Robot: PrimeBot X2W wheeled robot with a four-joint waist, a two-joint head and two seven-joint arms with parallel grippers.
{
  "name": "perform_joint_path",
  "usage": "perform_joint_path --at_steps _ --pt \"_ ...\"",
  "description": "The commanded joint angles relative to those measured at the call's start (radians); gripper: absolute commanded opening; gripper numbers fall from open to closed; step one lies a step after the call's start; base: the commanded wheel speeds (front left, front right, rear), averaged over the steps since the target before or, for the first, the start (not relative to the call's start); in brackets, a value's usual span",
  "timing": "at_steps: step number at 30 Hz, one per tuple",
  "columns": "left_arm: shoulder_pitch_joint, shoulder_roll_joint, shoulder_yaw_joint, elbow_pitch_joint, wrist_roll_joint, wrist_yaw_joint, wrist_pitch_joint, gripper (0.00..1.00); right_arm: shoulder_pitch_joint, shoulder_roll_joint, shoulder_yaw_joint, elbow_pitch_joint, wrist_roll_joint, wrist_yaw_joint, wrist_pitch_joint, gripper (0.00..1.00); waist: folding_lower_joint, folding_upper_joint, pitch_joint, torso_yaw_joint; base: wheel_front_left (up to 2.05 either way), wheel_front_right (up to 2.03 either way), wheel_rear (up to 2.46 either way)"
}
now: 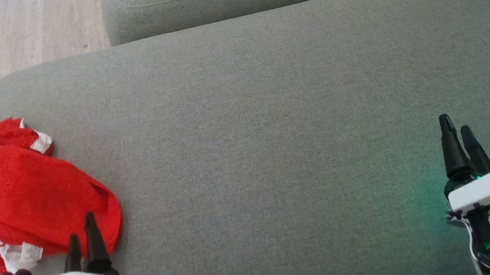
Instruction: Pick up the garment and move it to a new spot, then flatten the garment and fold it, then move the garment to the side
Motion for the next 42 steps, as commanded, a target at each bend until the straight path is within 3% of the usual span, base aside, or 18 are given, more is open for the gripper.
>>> perform_joint_path --at_steps 1,42 --pt "-0.053 0.019 0.010 -0.031 0.039 0.005 -0.018 1.00 -0.069 -0.017 0.016 -0.031 -0.039 0.000 -0.014 1.00 0.0000 -0.0001 0.001 0.000 0.00 0.00 0.00" --pt "-0.083 0.048 -0.025 -0.045 0.554 0.096 -0.140 1.00 -0.130 -0.012 0.060 0.021 -0.571 -0.001 -0.140 1.00 0.0000 -0.0001 0.002 -0.009 0.00 0.00 0.00"
